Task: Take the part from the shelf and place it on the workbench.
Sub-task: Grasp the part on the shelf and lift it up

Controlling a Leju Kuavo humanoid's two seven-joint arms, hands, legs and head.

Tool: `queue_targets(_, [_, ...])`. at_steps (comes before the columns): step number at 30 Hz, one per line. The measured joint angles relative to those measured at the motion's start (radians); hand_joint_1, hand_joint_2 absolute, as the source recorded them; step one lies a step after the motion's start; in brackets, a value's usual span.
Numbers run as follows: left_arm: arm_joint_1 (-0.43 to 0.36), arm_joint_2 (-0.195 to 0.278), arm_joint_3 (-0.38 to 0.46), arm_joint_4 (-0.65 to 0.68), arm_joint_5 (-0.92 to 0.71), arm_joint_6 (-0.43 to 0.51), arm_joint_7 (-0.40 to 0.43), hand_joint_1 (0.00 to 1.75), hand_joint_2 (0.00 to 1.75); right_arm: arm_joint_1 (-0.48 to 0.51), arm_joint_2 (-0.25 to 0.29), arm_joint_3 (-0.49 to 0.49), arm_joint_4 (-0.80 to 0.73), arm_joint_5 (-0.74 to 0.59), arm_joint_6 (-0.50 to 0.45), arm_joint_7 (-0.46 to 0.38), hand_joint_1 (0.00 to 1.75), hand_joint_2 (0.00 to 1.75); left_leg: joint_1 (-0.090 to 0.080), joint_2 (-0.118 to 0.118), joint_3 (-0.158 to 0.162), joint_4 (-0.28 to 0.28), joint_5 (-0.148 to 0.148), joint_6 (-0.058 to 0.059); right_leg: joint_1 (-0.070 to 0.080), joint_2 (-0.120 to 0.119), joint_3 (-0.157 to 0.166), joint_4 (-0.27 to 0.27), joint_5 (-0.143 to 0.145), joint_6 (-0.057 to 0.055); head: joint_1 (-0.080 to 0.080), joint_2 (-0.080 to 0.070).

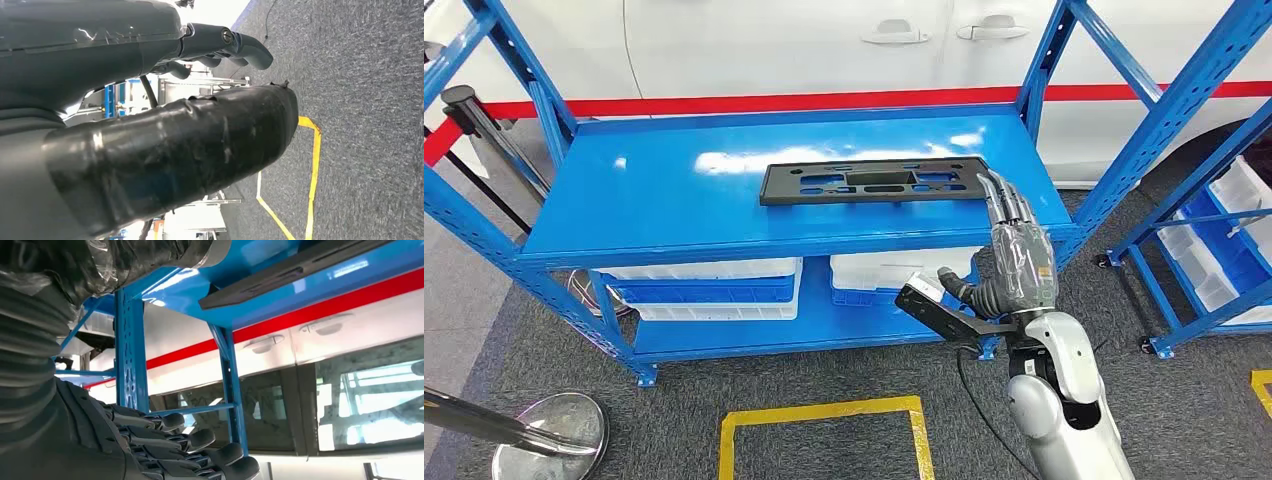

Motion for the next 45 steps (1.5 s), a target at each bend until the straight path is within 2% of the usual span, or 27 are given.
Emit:
queue_targets(6, [-0.001, 0.0, 0.0, -0.001, -0.001, 0.0, -0.004, 0.0, 0.0, -0.009, 0.0, 0.022, 0.025, 0.004, 0.014, 0.006, 0.0, 1.75, -0.004, 0.0, -0.004, 0.007, 0.0, 0.001, -0.005, 0.002, -0.002, -0.003, 0.003, 0.004, 0.0, 0.0])
queue_targets(8, [-0.002, -0.001, -0.001, -0.001, -0.001, 0.0, -0.006, 0.0, 0.0, -0.014, 0.0, 0.029, 0.034, 0.004, 0.017, 0.006, 0.0, 1.75, 0.001, 0.004, -0.003, 0.001, 0.004, 0.006, -0.004, 0.005, -0.002, -0.004, 0.004, 0.008, 0.0, 0.0])
queue_targets(9, [-0.002, -0.002, -0.001, -0.001, -0.001, 0.0, -0.007, 0.0, 0.0, -0.018, 0.0, 0.032, 0.038, 0.005, 0.018, 0.006, 0.0, 1.75, 0.004, 0.008, 0.0, -0.005, 0.007, 0.01, -0.002, -0.007, -0.006, 0.003, -0.001, 0.01, 0.0, 0.0])
queue_targets(11, [-0.001, -0.003, -0.001, -0.001, -0.002, 0.0, -0.008, 0.0, 0.0, -0.028, 0.0, 0.038, 0.047, 0.006, 0.021, 0.007, 0.0, 1.75, 0.011, 0.022, 0.003, -0.017, 0.013, 0.017, 0.001, -0.048, -0.04, 0.069, -0.036, 0.016, 0.002, 0.0])
queue_targets(13, [0.002, -0.004, -0.001, -0.001, -0.002, -0.001, -0.009, 0.0, 0.0, -0.037, 0.0, 0.049, 0.059, 0.008, 0.023, 0.008, 0.0, 1.75, 0.011, 0.036, 0.003, -0.019, 0.013, 0.018, -0.003, -0.08, -0.112, 0.199, -0.089, 0.023, 0.003, 0.0])
queue_targets(14, [0.004, -0.004, -0.001, -0.001, -0.002, -0.001, -0.009, 0.0, 0.0, -0.039, 0.0, 0.055, 0.066, 0.009, 0.023, 0.008, 0.0, 1.75, 0.011, 0.042, 0.003, -0.018, 0.012, 0.018, -0.007, -0.085, -0.145, 0.253, -0.1, 0.027, 0.003, 0.0])
queue_targets(15, [0.004, -0.004, -0.001, -0.001, -0.002, -0.002, -0.009, 0.0, 0.0, -0.04, 0.0, 0.059, 0.072, 0.009, 0.024, 0.009, 0.0, 1.75, 0.012, 0.046, 0.004, -0.018, 0.01, 0.016, -0.011, -0.087, -0.162, 0.275, -0.092, 0.029, 0.003, 0.0])
queue_targets(16, [0.005, -0.003, -0.001, -0.001, -0.002, -0.002, -0.009, 0.0, 0.0, -0.042, 0.0, 0.062, 0.078, 0.01, 0.024, 0.01, 0.0, 1.75, 0.013, 0.049, 0.006, -0.016, 0.007, 0.013, -0.015, -0.089, -0.16, 0.257, -0.063, 0.031, 0.003, 0.0])
queue_targets(18, [0.005, -0.004, -0.001, -0.001, -0.002, -0.004, -0.01, 0.0, 0.0, -0.051, 0.0, 0.065, 0.091, 0.012, 0.023, 0.015, 0.0, 1.75, 0.016, 0.051, 0.012, -0.012, -0.002, 0.004, -0.021, -0.094, -0.11, 0.136, 0.014, 0.032, 0.003, 0.0])
queue_targets(19, [0.005, -0.004, -0.001, -0.001, -0.002, -0.005, -0.01, 0.0, 0.0, -0.056, 0.0, 0.066, 0.099, 0.013, 0.023, 0.018, 0.0, 1.75, 0.015, 0.053, 0.013, -0.009, -0.007, -0.003, -0.018, -0.096, -0.085, 0.078, 0.038, 0.028, 0.003, 0.0])
queue_targets(20, [0.005, -0.005, -0.001, -0.001, -0.002, -0.006, -0.011, 0.0, 0.0, -0.061, 0.0, 0.067, 0.107, 0.013, 0.022, 0.02, 0.0, 1.75, 0.015, 0.054, 0.012, -0.007, -0.01, -0.01, -0.014, -0.098, -0.069, 0.04, 0.047, 0.021, 0.002, 0.0])
queue_targets(22, [0.005, -0.005, -0.001, -0.001, -0.002, -0.009, -0.012, 0.0, 0.0, -0.068, 0.0, 0.07, 0.122, 0.014, 0.02, 0.024, 0.0, 1.75, 0.014, 0.056, 0.009, -0.007, -0.012, -0.023, -0.005, -0.096, -0.066, 0.021, 0.04, 0.006, 0.002, 0.0])
queue_targets(25, [0.003, -0.006, -0.001, -0.001, -0.003, -0.011, -0.014, 0.0, 0.0, -0.073, 0.0, 0.071, 0.136, 0.014, 0.017, 0.025, 0.0, 1.75, 0.017, 0.058, 0.004, 0.015, -0.03, -0.039, -0.009, -0.094, -0.053, 0.007, 0.038, -0.018, 0.002, 0.0])
queue_targets(26, [0.002, -0.007, -0.001, -0.002, -0.003, -0.012, -0.015, 0.0, 0.0, -0.076, 0.0, 0.072, 0.139, 0.014, 0.015, 0.025, 0.0, 1.75, 0.018, 0.058, -0.014, 0.056, -0.05, -0.042, -0.011, -0.095, -0.046, 0.002, 0.037, -0.026, 0.001, 0.0])
queue_targets(28, [0.004, -0.007, -0.001, -0.002, -0.003, -0.012, -0.015, 0.0, 0.0, -0.08, 0.0, 0.075, 0.148, 0.014, 0.013, 0.025, 0.0, 1.75, 0.019, 0.058, -0.086, 0.186, -0.102, -0.045, -0.007, -0.096, -0.039, 0.0, 0.032, -0.037, 0.0, 0.0])
queue_targets(29, [0.005, -0.007, -0.001, -0.002, -0.003, -0.012, -0.015, 0.0, 0.0, -0.081, 0.0, 0.076, 0.153, 0.014, 0.013, 0.025, 0.0, 1.75, 0.019, 0.058, -0.124, 0.247, -0.117, -0.047, -0.005, -0.095, -0.037, 0.0, 0.029, -0.04, 0.0, 0.0])
queue_targets(30, [0.006, -0.007, -0.001, -0.002, -0.003, -0.012, -0.015, 0.0, 0.0, -0.08, 0.0, 0.078, 0.158, 0.014, 0.013, 0.025, 0.0, 1.75, 0.019, 0.058, -0.15, 0.278, -0.113, -0.047, -0.003, -0.093, -0.033, 0.0, 0.026, -0.041, 0.0, 0.0])
queue_targets(31, [0.006, -0.007, -0.001, -0.002, -0.003, -0.012, -0.015, 0.0, 0.0, -0.08, 0.0, 0.078, 0.162, 0.014, 0.013, 0.025, 0.0, 1.75, 0.019, 0.058, -0.157, 0.27, -0.088, -0.046, -0.002, -0.092, -0.028, 0.0, 0.022, -0.041, 0.0, 0.0])
queue_targets(32, [0.007, -0.007, -0.001, -0.003, -0.003, -0.012, -0.015, 0.0, 0.0, -0.081, 0.0, 0.079, 0.165, 0.014, 0.013, 0.025, 0.0, 1.75, 0.019, 0.058, -0.144, 0.224, -0.045, -0.044, -0.002, -0.09, -0.021, 0.001, 0.017, -0.039, 0.0, 0.0])
queue_targets(34, [0.007, -0.007, -0.001, -0.005, -0.003, -0.012, -0.015, 0.0, 0.0, -0.082, 0.001, 0.079, 0.171, 0.014, 0.012, 0.025, 0.0, 1.75, 0.016, 0.057, -0.094, 0.091, 0.031, -0.036, 0.0, -0.087, -0.007, 0.004, 0.004, -0.032, 0.001, 0.0])
queue_targets(35, [0.006, -0.007, -0.001, -0.006, -0.003, -0.012, -0.015, 0.0, 0.0, -0.083, 0.001, 0.079, 0.173, 0.014, 0.011, 0.024, 0.0, 1.75, 0.014, 0.056, -0.073, 0.044, 0.046, -0.032, 0.002, -0.086, -0.005, 0.005, -0.001, -0.027, 0.001, 0.0])
queue_targets(36, [0.006, -0.007, -0.001, -0.007, -0.003, -0.012, -0.015, 0.0, 0.0, -0.085, 0.001, 0.079, 0.175, 0.014, 0.011, 0.024, 0.0, 1.75, 0.012, 0.055, -0.063, 0.021, 0.047, -0.029, 0.003, -0.085, -0.005, 0.006, -0.005, -0.022, 0.001, 0.0])
queue_targets(39, [0.006, -0.008, -0.001, -0.009, -0.003, -0.012, -0.014, 0.0, 0.0, -0.089, 0.002, 0.083, 0.18, 0.017, 0.009, 0.02, 0.0, 1.75, 0.013, 0.054, -0.055, 0.006, 0.039, -0.016, 0.004, -0.085, -0.004, 0.004, -0.01, -0.007, 0.002, 0.0])
queue_targets(41, [0.006, -0.01, -0.001, -0.011, -0.003, -0.013, -0.013, 0.0, 0.0, -0.095, 0.002, 0.09, 0.183, 0.026, 0.008, 0.013, 0.0, 1.75, 0.019, 0.055, -0.046, -0.003, 0.038, -0.004, 0.002, -0.087, -0.024, 0.051, -0.036, 0.002, 0.002, 0.0])
queue_targets(42, [0.006, -0.01, -0.001, -0.012, -0.003, -0.014, -0.012, 0.0, 0.0, -0.098, 0.002, 0.095, 0.186, 0.032, 0.007, 0.009, 0.0, 1.75, 0.019, 0.056, -0.042, -0.005, 0.036, 0.001, 0.0, -0.089, -0.053, 0.105, -0.06, 0.006, 0.002, 0.0])
queue_targets(44, [0.006, -0.01, -0.001, -0.016, -0.004, -0.016, -0.012, 0.0, 0.0, -0.1, 0.002, 0.108, 0.194, 0.042, 0.006, 0.002, 0.0, 1.75, 0.019, 0.058, -0.037, -0.005, 0.029, 0.007, -0.003, -0.089, -0.132, 0.239, -0.105, 0.012, 0.002, 0.0])
queue_targets(45, [0.006, -0.01, -0.001, -0.017, -0.004, -0.017, -0.012, 0.0, 0.0, -0.1, 0.002, 0.113, 0.199, 0.044, 0.006, 0.001, 0.0, 1.75, 0.018, 0.058, -0.032, -0.005, 0.025, 0.008, -0.004, -0.089, -0.163, 0.281, -0.107, 0.014, 0.002, 0.0])
